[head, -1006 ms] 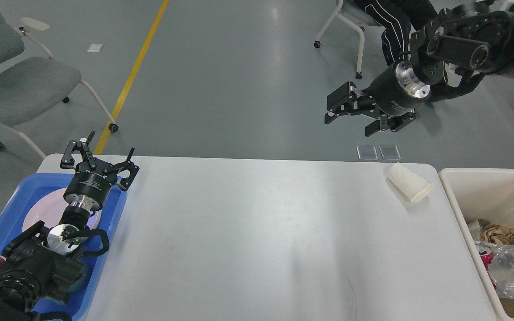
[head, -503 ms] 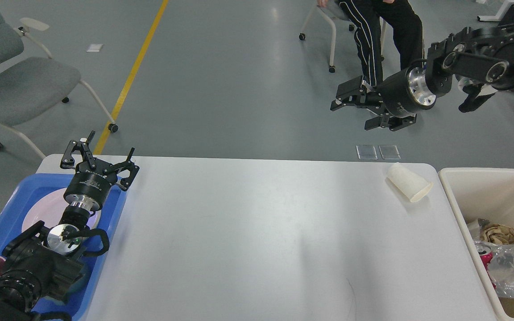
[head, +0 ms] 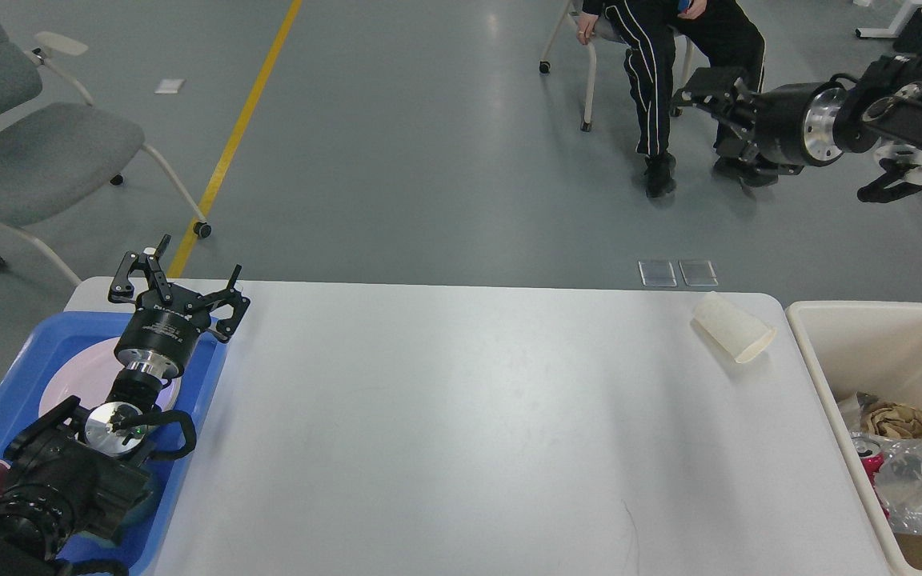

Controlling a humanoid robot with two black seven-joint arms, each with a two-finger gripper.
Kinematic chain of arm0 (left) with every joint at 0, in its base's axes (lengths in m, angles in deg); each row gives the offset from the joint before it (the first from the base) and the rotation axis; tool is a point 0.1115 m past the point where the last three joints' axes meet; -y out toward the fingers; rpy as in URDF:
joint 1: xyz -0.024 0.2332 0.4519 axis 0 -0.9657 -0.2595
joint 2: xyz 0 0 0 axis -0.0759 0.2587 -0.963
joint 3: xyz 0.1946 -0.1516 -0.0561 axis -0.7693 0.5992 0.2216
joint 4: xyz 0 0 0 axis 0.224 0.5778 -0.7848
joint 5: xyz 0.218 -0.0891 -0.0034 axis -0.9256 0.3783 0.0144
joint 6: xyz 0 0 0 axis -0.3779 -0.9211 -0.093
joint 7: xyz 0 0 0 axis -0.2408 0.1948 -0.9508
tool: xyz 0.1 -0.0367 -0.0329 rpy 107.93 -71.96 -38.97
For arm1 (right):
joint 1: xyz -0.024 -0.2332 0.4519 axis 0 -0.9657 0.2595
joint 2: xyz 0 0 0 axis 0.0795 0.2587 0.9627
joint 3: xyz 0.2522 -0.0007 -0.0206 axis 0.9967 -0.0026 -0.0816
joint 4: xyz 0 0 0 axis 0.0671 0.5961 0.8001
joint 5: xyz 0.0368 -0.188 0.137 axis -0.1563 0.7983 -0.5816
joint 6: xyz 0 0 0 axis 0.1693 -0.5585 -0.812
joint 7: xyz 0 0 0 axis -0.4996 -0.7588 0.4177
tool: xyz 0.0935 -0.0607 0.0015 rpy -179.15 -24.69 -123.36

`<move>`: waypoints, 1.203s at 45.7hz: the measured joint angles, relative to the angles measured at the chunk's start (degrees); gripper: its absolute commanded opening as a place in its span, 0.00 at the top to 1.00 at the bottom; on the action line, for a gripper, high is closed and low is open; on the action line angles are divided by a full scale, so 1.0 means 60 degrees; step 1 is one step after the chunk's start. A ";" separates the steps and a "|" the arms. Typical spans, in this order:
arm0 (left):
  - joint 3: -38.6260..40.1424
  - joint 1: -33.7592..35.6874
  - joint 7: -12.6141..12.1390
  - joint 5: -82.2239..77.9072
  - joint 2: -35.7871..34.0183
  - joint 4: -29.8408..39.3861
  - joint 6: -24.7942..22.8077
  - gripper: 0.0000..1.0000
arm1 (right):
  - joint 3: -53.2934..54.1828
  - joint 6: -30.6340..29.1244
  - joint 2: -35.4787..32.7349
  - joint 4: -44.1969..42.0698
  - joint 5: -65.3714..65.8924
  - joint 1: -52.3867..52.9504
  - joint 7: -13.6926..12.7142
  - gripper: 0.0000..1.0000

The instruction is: Tidy desktop

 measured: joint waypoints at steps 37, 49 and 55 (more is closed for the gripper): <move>-0.0003 0.0000 0.0000 0.0000 0.0002 -0.0007 0.0000 0.04 | 1.0397 0.1691 0.0045 -0.0387 0.0017 -0.6024 0.0256 0.00; -0.0003 0.0000 0.0000 0.0000 0.0005 -0.0004 0.0000 0.04 | 1.2569 0.1731 0.0365 -0.0380 0.0027 -0.7048 0.1920 0.00; -0.0003 0.0000 0.0000 0.0000 0.0003 -0.0002 0.0000 0.04 | 1.2633 0.1716 0.0546 -0.0230 0.0102 -0.7808 0.3458 0.00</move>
